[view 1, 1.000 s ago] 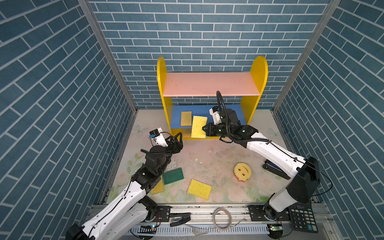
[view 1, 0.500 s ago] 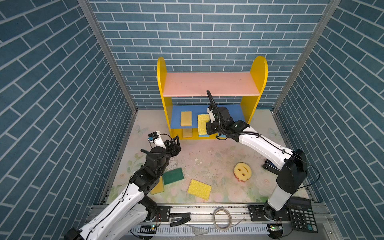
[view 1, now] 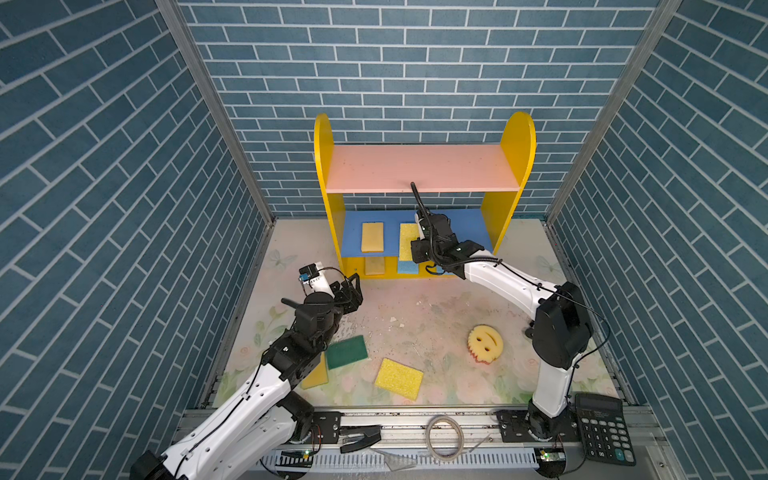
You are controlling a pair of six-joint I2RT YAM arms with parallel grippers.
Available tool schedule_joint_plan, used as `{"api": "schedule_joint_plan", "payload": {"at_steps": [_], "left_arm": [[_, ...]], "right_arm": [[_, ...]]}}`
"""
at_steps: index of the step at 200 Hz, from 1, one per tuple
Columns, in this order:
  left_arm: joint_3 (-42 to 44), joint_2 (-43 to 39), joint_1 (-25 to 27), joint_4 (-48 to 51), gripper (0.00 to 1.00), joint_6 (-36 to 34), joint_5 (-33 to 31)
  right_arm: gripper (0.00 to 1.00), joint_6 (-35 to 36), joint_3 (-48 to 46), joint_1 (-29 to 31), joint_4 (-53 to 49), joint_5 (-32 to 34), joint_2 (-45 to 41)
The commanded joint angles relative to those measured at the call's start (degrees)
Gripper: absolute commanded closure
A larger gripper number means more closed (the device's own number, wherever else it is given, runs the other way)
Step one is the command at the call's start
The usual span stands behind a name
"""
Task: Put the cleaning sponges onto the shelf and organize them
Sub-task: 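Set the yellow sponge on the blue shelf beside the other with the right gripper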
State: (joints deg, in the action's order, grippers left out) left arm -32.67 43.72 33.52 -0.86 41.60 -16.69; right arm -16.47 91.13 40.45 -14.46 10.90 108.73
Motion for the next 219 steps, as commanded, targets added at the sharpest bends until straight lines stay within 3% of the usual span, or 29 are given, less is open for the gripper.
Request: {"api": "schedule_joint_plan", "payload": {"at_steps": [1,166,219], "left_arm": [[-0.42,-0.12,0.06,0.95,0.32,-0.10,-0.10],[-3.46,4.75,0.10,2.80,0.32,0.76,2.80],[-3.55,5.96,0.09,2.06,0.32,0.58,3.24]], "right_arm": [[1.00,-1.08,2.39,-1.36,2.80,0.18,1.03],[1.00,-3.25,6.50,-4.06,3.65,-1.28,7.68],[0.83,-2.78,6.75,-4.52,2.71,-1.18,8.65]]}}
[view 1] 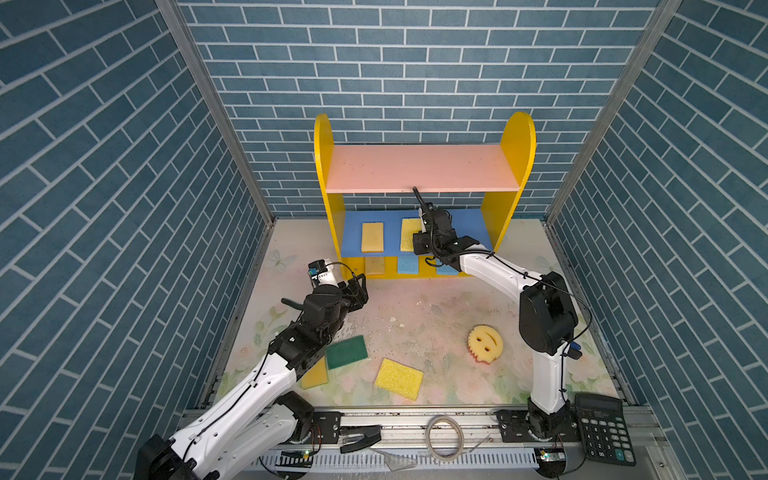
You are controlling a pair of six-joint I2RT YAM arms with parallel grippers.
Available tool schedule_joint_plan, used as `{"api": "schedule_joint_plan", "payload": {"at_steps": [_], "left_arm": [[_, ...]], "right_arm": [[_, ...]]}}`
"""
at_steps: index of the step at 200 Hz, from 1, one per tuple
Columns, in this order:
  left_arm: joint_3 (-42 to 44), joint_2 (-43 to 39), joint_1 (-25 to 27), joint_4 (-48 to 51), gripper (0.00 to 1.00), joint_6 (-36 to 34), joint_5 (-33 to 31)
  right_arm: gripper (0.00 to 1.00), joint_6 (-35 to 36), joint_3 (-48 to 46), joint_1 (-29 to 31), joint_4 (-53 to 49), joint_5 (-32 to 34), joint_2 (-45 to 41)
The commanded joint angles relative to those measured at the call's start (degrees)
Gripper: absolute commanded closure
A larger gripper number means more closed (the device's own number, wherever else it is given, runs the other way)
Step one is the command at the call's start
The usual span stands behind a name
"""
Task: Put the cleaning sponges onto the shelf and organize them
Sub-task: 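Set the yellow sponge on the blue shelf beside the other with the right gripper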
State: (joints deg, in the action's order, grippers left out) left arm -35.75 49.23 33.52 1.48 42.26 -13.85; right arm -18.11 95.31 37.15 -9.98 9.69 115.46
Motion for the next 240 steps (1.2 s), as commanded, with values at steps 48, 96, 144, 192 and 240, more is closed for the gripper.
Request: {"api": "schedule_joint_plan", "payload": {"at_steps": [48,96,144,192,240], "left_arm": [[-0.46,1.56,0.13,-0.53,0.31,-0.50,0.37],[0.64,1.15,0.08,-1.58,0.31,0.85,-0.48],[0.86,-0.54,0.08,0.08,0.32,1.82,-1.26],[2.54,-1.52,0.06,-0.70,0.32,2.50,-1.80],[2.33,-0.78,0.06,-0.84,0.32,2.43,-1.45]], "right_arm": [[0.77,0.25,2.44,-1.36,-1.88,0.04,1.80],[0.73,0.33,1.64,-1.47,-1.80,-0.20,-0.53],[0.64,-0.93,1.66,-1.55,-2.36,-0.69,-2.54],[0.63,-1.74,1.50,-1.59,-1.98,-2.08,-4.87],[0.60,-2.80,0.66,-1.64,-1.16,-3.79,-6.67]]}}
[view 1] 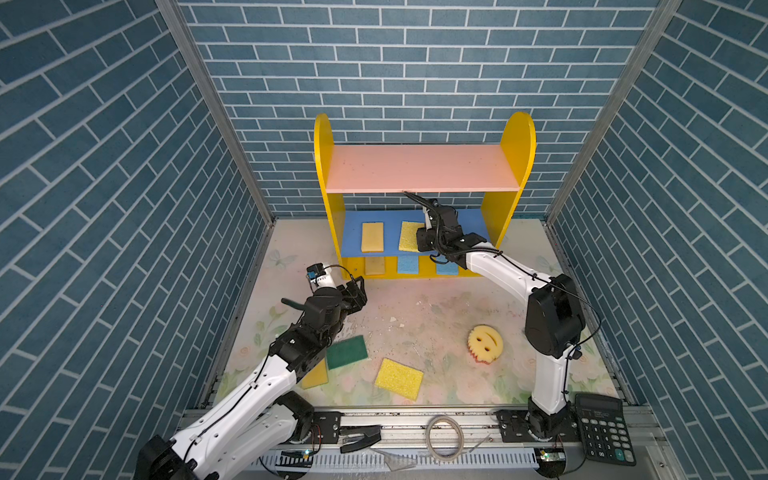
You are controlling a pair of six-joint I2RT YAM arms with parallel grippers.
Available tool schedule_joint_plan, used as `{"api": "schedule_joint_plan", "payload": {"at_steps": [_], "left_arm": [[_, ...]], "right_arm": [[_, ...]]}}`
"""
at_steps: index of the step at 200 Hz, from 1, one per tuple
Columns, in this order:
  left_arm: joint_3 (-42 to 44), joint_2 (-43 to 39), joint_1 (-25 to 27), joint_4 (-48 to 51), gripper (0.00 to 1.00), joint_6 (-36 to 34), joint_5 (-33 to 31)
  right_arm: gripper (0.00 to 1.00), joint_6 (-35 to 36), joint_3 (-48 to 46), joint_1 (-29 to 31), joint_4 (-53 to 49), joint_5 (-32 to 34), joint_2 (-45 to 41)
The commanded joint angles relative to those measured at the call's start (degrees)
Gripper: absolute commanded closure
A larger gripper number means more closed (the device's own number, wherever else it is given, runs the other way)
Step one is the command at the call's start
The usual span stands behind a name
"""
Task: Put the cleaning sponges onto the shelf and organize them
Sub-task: 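Set the yellow sponge on the blue shelf beside the other with the right gripper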
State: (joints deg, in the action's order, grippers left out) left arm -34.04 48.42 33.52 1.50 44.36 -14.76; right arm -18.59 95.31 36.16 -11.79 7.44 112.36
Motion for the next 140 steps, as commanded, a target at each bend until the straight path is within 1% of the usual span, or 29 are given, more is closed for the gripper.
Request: {"api": "schedule_joint_plan", "payload": {"at_steps": [1,6,17,28,38,68,94,114,119,140], "left_arm": [[0.72,0.02,0.06,-0.96,0.32,0.40,-0.48],[1.05,-0.14,0.08,-1.34,0.32,0.63,-0.48],[1.35,-0.19,0.08,-1.39,0.32,0.87,-0.56],[1.03,0.00,0.06,-0.70,0.32,0.60,-0.61],[0.78,0.01,0.06,-0.32,0.32,0.26,-0.62],[0.53,0.11,0.10,-0.44,0.32,-0.21,-0.88],[0.61,0.35,0.09,-0.49,0.31,-0.08,-0.71],[0.22,0.45,0.06,-0.14,0.31,-0.24,-0.36],[-0.08,0.64,0.08,0.34,0.31,-0.39,-0.31],[-1.03,1.13,0.06,1.40,0.31,-0.94,-0.51]], "right_arm": [[0.60,-2.37,0.67,-0.65,0.64,-1.68,-3.60],[0.62,-2.54,0.58,-0.65,0.55,-2.05,-3.84],[0.70,-3.30,0.29,-0.65,0.19,-3.39,-4.41],[0.84,-4.68,-0.42,-0.65,0.34,-5.08,-5.03],[0.89,-6.33,-1.02,-0.65,0.51,-7.05,-5.30],[0.90,-10.92,-1.74,-0.57,-0.08,-10.10,-4.66],[0.94,-13.59,-1.81,-0.57,-0.50,-12.10,-3.09],[0.97,-15.69,-1.08,-0.65,-1.09,-12.11,-1.66],[0.97,-16.02,-0.79,-0.65,-1.31,-13.84,-1.30],[0.98,-17.79,0.06,-0.78,-3.02,-13.58,-0.24]]}}
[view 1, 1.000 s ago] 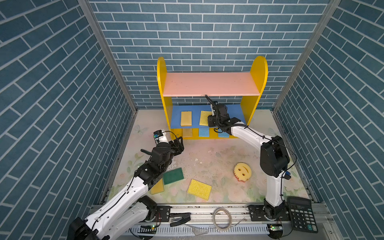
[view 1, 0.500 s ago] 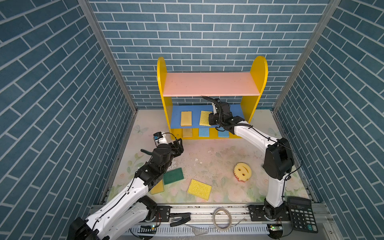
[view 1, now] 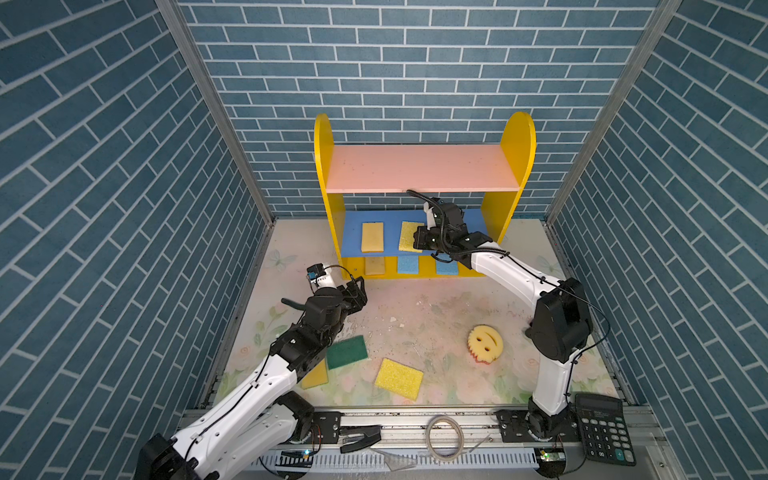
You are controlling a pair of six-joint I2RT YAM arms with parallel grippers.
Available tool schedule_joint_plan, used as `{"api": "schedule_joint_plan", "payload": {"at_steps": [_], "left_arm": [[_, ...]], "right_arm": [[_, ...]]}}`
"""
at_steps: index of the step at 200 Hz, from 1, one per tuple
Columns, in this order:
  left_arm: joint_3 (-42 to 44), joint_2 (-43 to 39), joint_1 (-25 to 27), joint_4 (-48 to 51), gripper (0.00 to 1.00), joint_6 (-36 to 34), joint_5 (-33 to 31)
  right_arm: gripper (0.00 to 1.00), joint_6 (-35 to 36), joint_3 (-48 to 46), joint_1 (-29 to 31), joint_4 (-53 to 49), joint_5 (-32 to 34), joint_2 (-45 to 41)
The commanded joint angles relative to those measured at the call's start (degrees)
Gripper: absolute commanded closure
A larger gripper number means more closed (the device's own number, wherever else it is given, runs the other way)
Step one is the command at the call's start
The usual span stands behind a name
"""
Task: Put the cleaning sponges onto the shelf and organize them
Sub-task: 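Set the yellow sponge on the blue shelf beside the other with the right gripper, then open the right gripper and draw it back from the shelved sponge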
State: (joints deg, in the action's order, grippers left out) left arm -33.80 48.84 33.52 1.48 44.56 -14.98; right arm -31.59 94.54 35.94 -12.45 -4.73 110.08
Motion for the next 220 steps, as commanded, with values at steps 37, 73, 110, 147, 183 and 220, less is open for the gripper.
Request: {"api": "schedule_joint_plan", "payload": {"at_steps": [37,73,110,147,183,220], "left_arm": [[-0.73,1.38,0.07,0.61,0.31,-0.26,-0.18],[-0.35,1.50,0.06,0.13,0.31,-0.18,-0.31],[-0.43,1.75,0.06,0.14,0.31,-0.15,-0.19],[-0.39,1.54,0.06,0.11,0.31,0.02,-0.31],[-0.78,1.94,0.12,0.14,0.31,-0.13,0.20],[-1.00,2.11,0.08,-0.29,0.32,-0.15,0.57]], "right_arm": [[0.99,-8.92,-1.42,-2.03,-4.36,-0.63,2.79],[0.99,-10.24,-4.27,-3.37,-3.24,-0.63,2.00],[0.99,-9.54,-3.32,-4.30,-3.81,0.04,1.88],[0.99,-9.13,-2.08,-4.32,-4.16,-2.13,2.35],[0.99,-6.91,-0.45,-4.30,-4.44,-4.48,1.89],[0.99,-6.90,0.29,-4.25,-4.16,-6.04,0.01]]}}
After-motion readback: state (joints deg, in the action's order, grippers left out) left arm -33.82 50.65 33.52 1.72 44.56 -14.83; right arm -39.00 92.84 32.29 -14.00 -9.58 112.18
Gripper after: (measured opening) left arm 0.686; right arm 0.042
